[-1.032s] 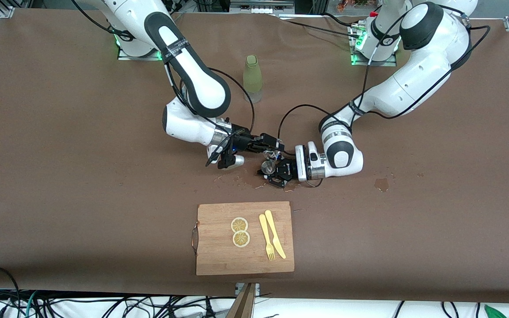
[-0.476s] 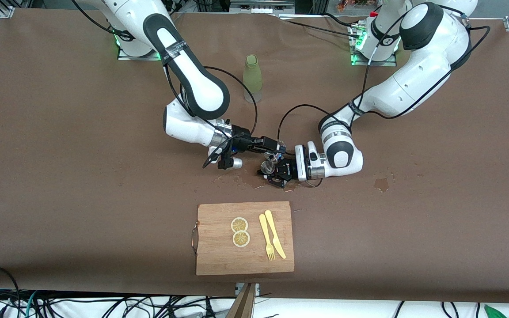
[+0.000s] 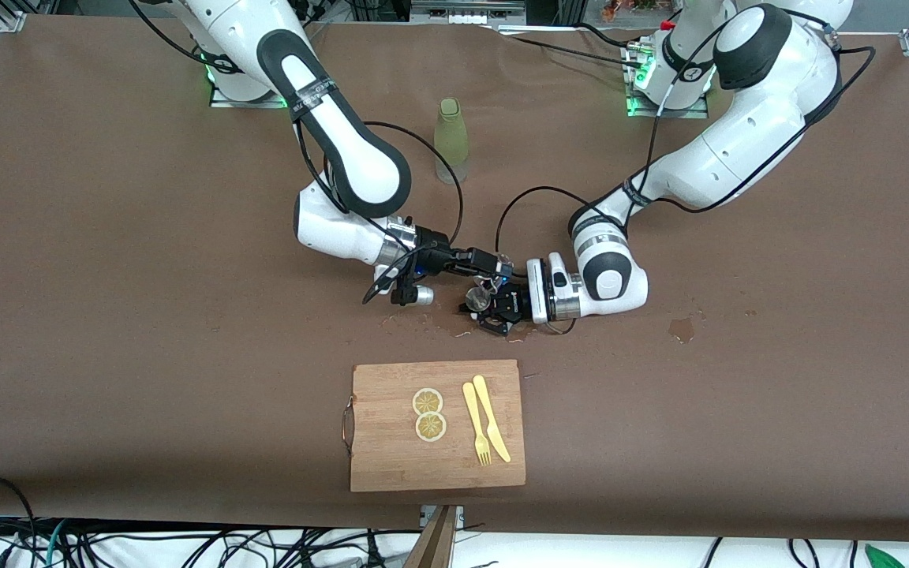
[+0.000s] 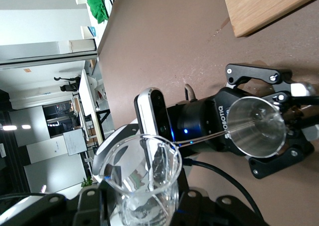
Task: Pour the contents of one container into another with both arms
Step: 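Pour from the beaker into the jigger by tilting the right gripper, then turn the beaker upright while the left gripper withdraws the jigger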
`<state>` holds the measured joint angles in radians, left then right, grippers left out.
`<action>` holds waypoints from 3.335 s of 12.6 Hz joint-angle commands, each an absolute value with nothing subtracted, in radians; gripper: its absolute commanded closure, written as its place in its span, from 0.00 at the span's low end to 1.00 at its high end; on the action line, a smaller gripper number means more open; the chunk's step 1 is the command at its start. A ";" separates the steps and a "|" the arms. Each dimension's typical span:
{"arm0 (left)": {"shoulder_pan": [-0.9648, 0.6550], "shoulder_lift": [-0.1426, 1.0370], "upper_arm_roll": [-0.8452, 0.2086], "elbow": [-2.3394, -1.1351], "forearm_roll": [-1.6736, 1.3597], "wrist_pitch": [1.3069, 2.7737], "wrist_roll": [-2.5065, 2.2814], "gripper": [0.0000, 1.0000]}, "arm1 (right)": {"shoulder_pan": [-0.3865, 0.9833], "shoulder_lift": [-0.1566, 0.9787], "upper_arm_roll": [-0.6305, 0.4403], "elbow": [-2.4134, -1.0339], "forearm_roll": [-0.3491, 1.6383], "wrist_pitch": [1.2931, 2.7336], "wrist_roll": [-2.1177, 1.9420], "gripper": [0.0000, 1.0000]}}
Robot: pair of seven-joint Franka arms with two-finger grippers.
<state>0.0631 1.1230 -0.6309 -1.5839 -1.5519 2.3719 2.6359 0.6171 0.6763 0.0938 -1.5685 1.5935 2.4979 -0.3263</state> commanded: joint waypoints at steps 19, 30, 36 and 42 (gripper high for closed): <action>0.057 1.103 -0.626 -1.559 -1.632 2.382 2.660 1.00 | 0.506 0.525 0.086 -1.705 0.811 2.474 -0.348 0.70; 0.121 0.882 -0.569 -1.630 -1.637 2.373 2.401 1.00 | 0.174 0.456 0.086 -1.911 0.611 2.441 -1.186 0.69; 0.241 0.808 -0.391 -1.698 -1.631 2.073 2.346 1.00 | -0.032 0.465 0.087 -1.933 0.633 2.372 -1.696 0.68; 0.449 0.749 -0.299 -1.698 -1.373 1.887 2.287 1.00 | -0.169 0.525 0.086 -1.933 0.865 2.229 -2.116 0.67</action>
<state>0.4042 0.7910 -0.3280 -1.6560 -1.4344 1.9549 2.3065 -0.1324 0.5166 0.0692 -1.9253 0.8129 2.2729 -2.0235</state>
